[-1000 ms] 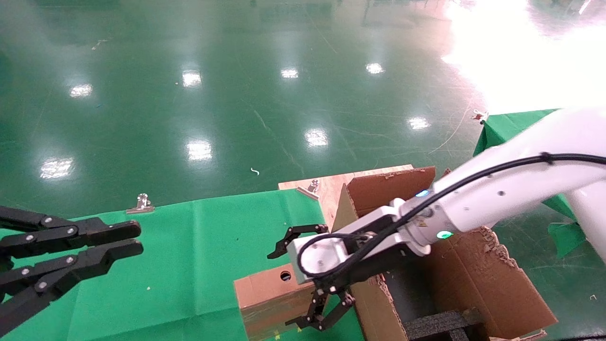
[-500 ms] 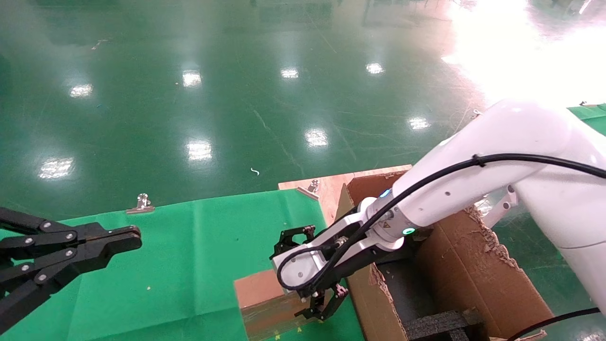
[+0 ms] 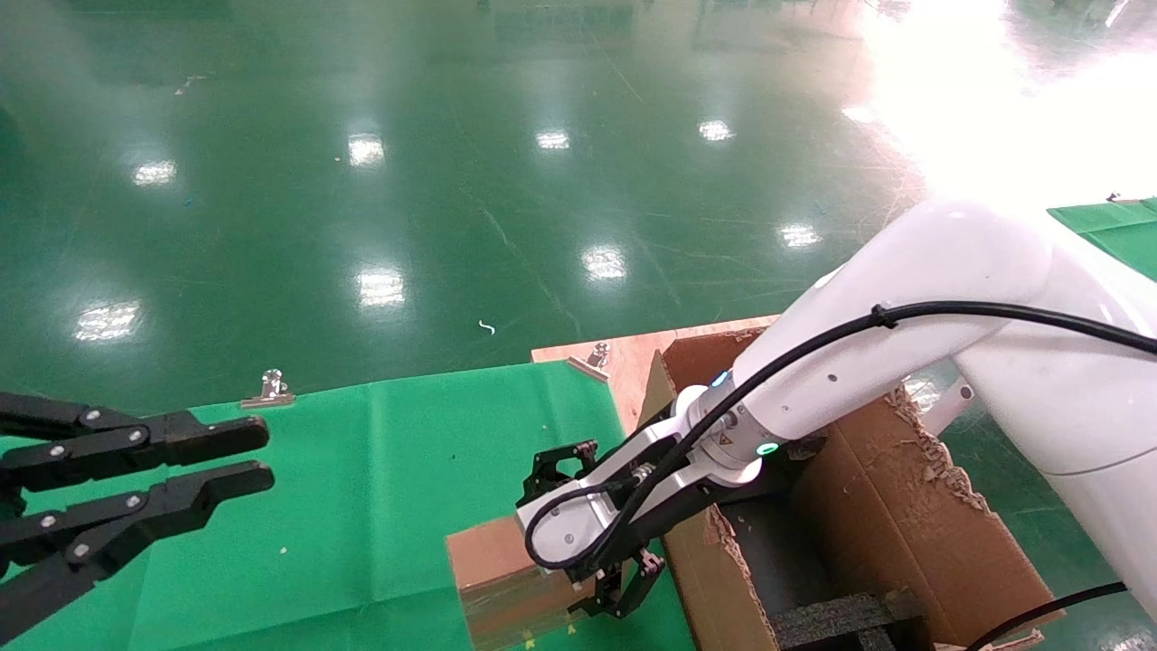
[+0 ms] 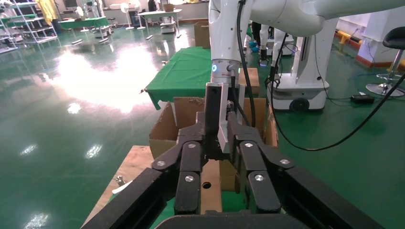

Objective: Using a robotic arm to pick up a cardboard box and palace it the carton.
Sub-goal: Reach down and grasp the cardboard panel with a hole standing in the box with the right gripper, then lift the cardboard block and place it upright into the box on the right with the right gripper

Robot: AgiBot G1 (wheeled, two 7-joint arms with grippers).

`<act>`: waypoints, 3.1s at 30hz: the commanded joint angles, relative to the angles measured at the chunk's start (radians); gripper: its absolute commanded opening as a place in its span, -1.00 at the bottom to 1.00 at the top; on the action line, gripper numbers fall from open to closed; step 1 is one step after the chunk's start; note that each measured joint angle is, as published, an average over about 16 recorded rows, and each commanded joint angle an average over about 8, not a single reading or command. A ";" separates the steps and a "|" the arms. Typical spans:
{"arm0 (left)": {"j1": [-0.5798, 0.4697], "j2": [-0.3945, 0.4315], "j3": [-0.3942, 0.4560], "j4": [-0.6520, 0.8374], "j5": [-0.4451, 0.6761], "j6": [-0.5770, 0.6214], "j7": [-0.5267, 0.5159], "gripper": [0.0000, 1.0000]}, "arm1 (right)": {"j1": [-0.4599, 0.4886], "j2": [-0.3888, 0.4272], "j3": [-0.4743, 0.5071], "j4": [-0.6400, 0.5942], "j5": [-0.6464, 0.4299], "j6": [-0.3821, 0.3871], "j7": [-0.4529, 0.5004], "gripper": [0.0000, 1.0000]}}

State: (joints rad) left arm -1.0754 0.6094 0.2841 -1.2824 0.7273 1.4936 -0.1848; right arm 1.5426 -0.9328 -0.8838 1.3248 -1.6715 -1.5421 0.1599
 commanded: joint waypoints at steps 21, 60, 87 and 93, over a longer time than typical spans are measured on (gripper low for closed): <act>0.000 0.000 0.000 0.000 0.000 0.000 0.000 1.00 | -0.004 0.005 0.008 0.001 0.004 -0.001 -0.002 -1.00; -0.001 0.000 0.002 0.001 -0.001 0.000 0.001 1.00 | 0.524 0.056 -0.176 -0.284 0.338 -0.055 -0.156 -1.00; -0.001 -0.001 0.004 0.001 -0.002 -0.001 0.002 1.00 | 0.896 0.334 -0.655 -0.386 0.454 -0.056 -0.227 -1.00; -0.001 -0.001 0.004 0.001 -0.003 -0.001 0.002 1.00 | 0.971 0.418 -0.783 -0.397 0.431 -0.055 -0.233 -1.00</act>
State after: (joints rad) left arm -1.0767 0.6082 0.2882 -1.2816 0.7248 1.4927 -0.1828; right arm 2.5032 -0.5221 -1.6621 0.9274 -1.2319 -1.5964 -0.0730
